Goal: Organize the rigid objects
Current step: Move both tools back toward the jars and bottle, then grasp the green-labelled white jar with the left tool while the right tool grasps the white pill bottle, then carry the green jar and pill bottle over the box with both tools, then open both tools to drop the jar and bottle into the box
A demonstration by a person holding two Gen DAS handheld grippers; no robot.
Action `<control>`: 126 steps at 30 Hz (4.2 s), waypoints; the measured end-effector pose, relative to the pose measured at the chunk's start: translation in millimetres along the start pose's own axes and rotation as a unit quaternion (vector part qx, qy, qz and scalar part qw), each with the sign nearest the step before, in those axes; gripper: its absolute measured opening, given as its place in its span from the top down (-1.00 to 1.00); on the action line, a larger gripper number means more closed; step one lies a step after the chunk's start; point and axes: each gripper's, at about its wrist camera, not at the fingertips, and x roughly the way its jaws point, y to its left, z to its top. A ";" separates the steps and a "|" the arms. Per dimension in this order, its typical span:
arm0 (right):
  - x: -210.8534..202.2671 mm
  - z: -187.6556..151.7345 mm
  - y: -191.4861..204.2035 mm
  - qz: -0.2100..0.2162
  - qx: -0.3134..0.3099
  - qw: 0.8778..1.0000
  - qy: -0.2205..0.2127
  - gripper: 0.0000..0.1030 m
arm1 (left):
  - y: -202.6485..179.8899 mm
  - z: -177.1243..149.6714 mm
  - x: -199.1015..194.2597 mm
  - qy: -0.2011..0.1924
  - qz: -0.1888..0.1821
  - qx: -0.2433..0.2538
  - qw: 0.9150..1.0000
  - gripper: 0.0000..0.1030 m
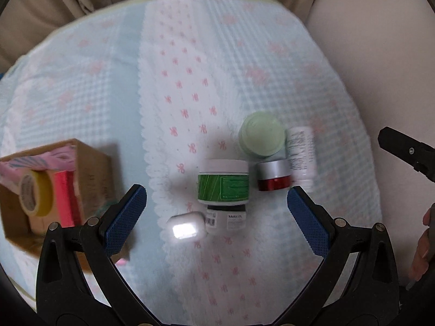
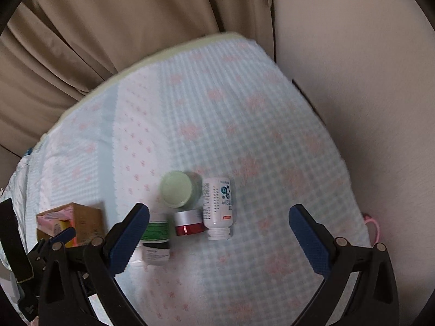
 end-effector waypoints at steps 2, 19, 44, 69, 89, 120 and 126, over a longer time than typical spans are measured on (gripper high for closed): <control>23.7 0.9 -2.9 -0.002 0.002 1.000 0.015 -0.96 | -0.2 3.5 25.1 0.017 0.005 0.006 1.000 -0.99; 162.6 -6.8 -4.8 -0.001 0.003 0.992 0.127 -0.26 | -9.9 6.9 144.0 0.114 0.012 0.036 0.993 -0.58; 108.7 -11.7 -0.1 0.011 0.018 0.997 0.080 0.11 | -10.5 3.8 69.3 0.050 0.008 0.039 0.998 -0.32; -142.7 -21.0 151.9 0.116 -0.095 0.988 -0.035 0.11 | 133.7 -51.3 -243.8 -0.141 0.048 -0.073 0.986 -0.33; -75.0 -97.1 350.1 0.143 -0.072 0.986 0.038 0.10 | 342.0 -85.1 -188.9 -0.059 0.045 -0.013 0.997 -0.32; 150.1 -134.3 406.5 0.096 -0.025 0.967 0.236 -0.03 | 378.9 -99.3 -21.7 0.060 0.054 0.092 0.993 -0.98; 142.7 -125.4 390.5 0.076 0.005 0.980 0.184 -1.00 | 377.9 -101.0 -31.1 0.044 0.058 0.081 0.994 -1.00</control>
